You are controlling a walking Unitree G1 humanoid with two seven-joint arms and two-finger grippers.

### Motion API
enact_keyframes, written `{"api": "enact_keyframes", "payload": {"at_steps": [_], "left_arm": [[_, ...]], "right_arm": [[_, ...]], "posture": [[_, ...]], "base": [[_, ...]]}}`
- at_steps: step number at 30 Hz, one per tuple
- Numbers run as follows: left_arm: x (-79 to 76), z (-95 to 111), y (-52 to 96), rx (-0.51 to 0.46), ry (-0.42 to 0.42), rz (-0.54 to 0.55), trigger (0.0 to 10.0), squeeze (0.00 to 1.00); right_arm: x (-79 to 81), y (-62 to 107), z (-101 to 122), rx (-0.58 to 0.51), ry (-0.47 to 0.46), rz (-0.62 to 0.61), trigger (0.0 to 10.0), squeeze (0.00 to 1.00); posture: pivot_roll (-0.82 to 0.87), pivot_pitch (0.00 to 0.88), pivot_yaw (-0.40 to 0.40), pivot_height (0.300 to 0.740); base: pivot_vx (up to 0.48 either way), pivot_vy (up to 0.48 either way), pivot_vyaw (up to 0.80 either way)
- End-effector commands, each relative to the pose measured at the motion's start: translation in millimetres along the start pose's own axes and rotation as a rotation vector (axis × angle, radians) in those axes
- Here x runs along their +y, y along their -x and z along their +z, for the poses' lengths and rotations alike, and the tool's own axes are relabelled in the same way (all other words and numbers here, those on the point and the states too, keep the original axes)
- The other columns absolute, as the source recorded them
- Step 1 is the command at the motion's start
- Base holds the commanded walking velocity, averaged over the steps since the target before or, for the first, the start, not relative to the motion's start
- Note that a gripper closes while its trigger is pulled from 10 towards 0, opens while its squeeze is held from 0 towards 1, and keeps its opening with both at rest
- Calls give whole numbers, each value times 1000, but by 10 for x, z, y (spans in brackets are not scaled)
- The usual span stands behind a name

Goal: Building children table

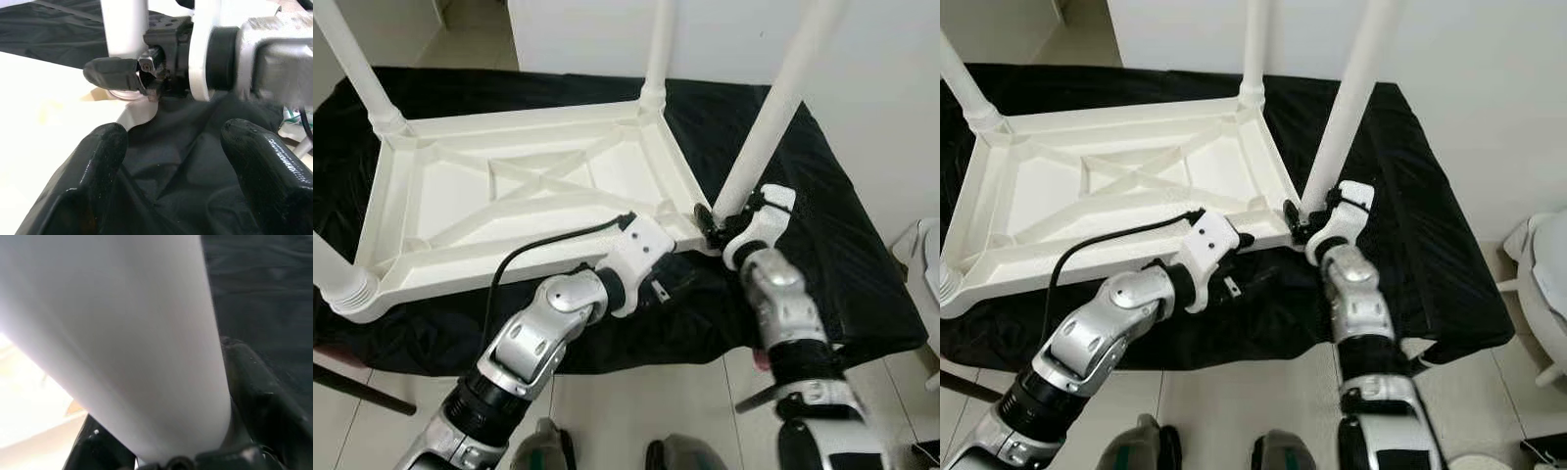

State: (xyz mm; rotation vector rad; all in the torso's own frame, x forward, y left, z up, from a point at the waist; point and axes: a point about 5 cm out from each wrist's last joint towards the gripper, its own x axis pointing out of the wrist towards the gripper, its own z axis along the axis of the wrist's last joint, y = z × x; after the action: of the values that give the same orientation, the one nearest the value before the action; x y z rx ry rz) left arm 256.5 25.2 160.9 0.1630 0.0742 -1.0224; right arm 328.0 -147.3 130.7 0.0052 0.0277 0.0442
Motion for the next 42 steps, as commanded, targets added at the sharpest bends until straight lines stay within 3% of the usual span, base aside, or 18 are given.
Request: {"api": "enact_keyframes", "payload": {"at_steps": [1, 2, 5, 14, 15, 23, 27, 28, 29, 31, 32, 34, 42], "left_arm": [[-47, -13, -4, 8, 1, -50, 10000, 0], [-47, -13, -4, 8, 1, -50, 10000, 0], [-64, -16, -10, 6, 4, -51, 10000, 0], [-69, -27, -12, 8, 5, -55, 10000, 0], [-65, -25, -13, 8, 3, -54, 10000, 0], [-64, -25, -13, 7, 4, -52, 10000, 0], [-56, -22, -15, 7, 2, -51, 10000, 0], [-55, -20, -16, 7, 1, -52, 10000, 0], [-55, -20, -16, 7, 1, -52, 10000, 0], [-51, -16, -15, 6, -1, -53, 10000, 0], [-51, -16, -15, 6, -1, -53, 10000, 0], [-40, -9, -19, 5, -3, -53, 10000, 0], [-20, 4, -13, 4, -6, -47, 10000, 0]], "right_arm": [[13, 57, -30, 23, 5, -74, 10000, 0], [13, 57, -30, 23, 5, -74, 10000, 0], [223, 198, -20, 27, -17, -124, 10000, 0], [116, 200, 14, 46, 6, -174, 10000, 0], [110, 206, 19, 46, 8, -171, 10000, 1000], [63, 203, 51, 22, 7, -129, 10000, 1000], [-52, 128, 94, -14, 22, 8, 10000, 1000], [-73, 98, 114, -24, 30, 98, 10000, 0], [-73, 98, 114, -24, 30, 98, 10000, 0], [-98, 64, 158, -42, 57, 259, 10000, 0], [-98, 64, 158, -42, 57, 259, 10000, 0], [-117, 30, 160, -30, 115, 465, 10000, 0], [-101, 10, 117, -24, 209, 626, 10000, 0]], "posture": [[-165, 25, -14, 740], [-165, 25, -14, 740], [-163, 20, -19, 740], [-165, 16, -22, 740], [-165, 14, -21, 740], [-166, 13, -21, 740], [-170, 13, -17, 740], [-170, 13, -16, 740], [-170, 13, -16, 740], [-171, 13, -12, 740], [-171, 13, -12, 740], [-173, 13, -6, 740], [-168, 19, -2, 740]], "base": [[0, 0, 0], [0, 0, 0], [0, 0, 0], [0, 0, 0], [0, 0, 0], [0, 0, 0], [0, 0, 0], [0, 0, 0], [0, 0, 0], [0, 0, 0], [0, 0, 0], [0, 0, 0], [0, 0, 0]]}}
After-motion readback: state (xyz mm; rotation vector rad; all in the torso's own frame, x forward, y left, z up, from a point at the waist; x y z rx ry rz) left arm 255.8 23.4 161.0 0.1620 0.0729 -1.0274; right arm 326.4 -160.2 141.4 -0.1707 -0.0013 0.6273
